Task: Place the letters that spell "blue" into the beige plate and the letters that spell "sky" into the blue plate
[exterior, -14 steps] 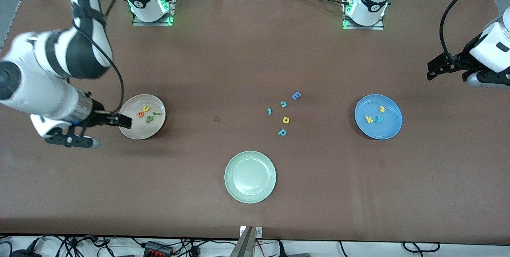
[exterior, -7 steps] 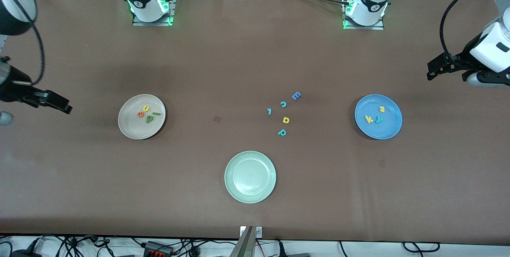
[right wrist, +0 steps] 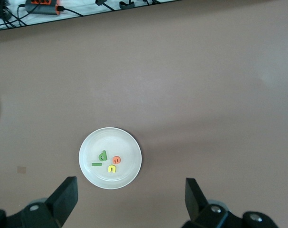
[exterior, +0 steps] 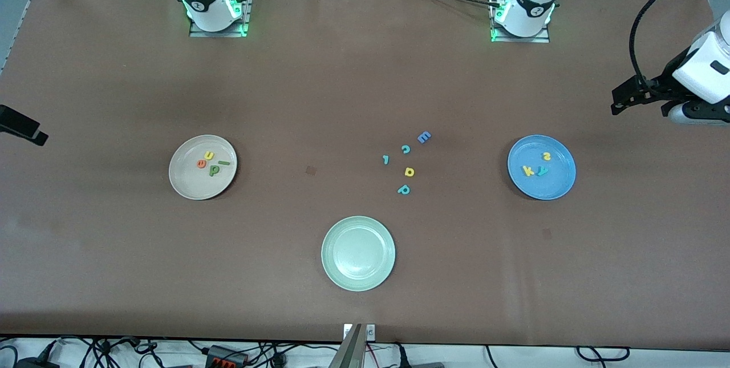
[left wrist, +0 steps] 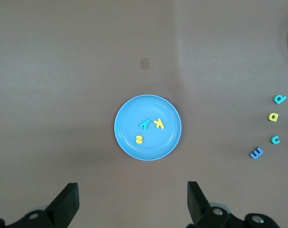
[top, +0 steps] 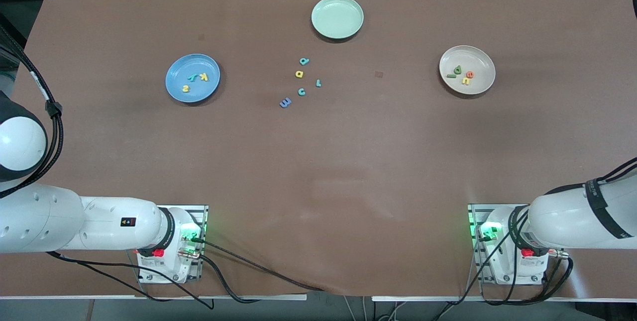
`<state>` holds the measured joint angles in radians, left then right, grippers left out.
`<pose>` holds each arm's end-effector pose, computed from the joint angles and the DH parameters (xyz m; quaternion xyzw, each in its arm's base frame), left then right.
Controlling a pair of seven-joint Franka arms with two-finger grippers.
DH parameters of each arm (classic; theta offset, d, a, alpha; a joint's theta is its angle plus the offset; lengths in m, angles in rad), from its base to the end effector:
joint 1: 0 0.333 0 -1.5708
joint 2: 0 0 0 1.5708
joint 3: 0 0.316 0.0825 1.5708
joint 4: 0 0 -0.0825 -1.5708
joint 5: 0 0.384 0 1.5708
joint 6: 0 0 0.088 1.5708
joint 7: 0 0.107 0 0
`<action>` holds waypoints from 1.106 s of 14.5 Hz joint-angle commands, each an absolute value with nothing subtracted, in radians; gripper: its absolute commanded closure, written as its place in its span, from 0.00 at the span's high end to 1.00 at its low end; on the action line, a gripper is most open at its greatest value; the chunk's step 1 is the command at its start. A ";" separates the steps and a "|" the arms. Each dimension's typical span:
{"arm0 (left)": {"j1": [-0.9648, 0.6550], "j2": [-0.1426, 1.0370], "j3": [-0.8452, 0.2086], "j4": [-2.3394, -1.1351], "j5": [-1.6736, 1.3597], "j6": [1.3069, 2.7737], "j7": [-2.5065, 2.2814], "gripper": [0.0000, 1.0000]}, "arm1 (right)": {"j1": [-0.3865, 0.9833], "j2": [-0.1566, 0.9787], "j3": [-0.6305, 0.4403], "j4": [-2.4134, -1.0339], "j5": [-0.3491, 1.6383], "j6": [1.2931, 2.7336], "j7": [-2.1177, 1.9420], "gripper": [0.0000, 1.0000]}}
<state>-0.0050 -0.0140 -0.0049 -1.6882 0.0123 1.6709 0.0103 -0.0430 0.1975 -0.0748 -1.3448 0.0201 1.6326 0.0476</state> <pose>0.5562 -0.0043 0.5853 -0.9999 0.0107 0.0017 0.0062 0.6181 -0.0659 0.6217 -0.9956 0.0816 -0.0455 0.0012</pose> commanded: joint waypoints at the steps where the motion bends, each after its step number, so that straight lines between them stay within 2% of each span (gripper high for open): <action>1: -0.002 -0.014 -0.005 -1.672 -0.011 1.654 0.028 1.00 | -0.040 0.189 -0.051 -1.339 -0.002 1.611 0.025 1.00; 12: 0.002 -0.014 -0.005 -1.672 -0.011 1.654 0.029 1.00 | -0.031 -0.006 -0.037 -1.637 -0.018 1.680 0.002 1.00; 16: 0.002 -0.014 -0.005 -1.672 -0.011 1.654 0.029 1.00 | -0.018 -0.026 -0.037 -1.669 -0.038 1.684 -0.020 1.00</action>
<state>-0.0048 -0.0140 -0.0049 -1.6881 0.0123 1.6709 0.0103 -0.0222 0.0117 -0.0407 -1.6252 -0.0165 1.6654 0.0098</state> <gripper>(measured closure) 0.000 0.000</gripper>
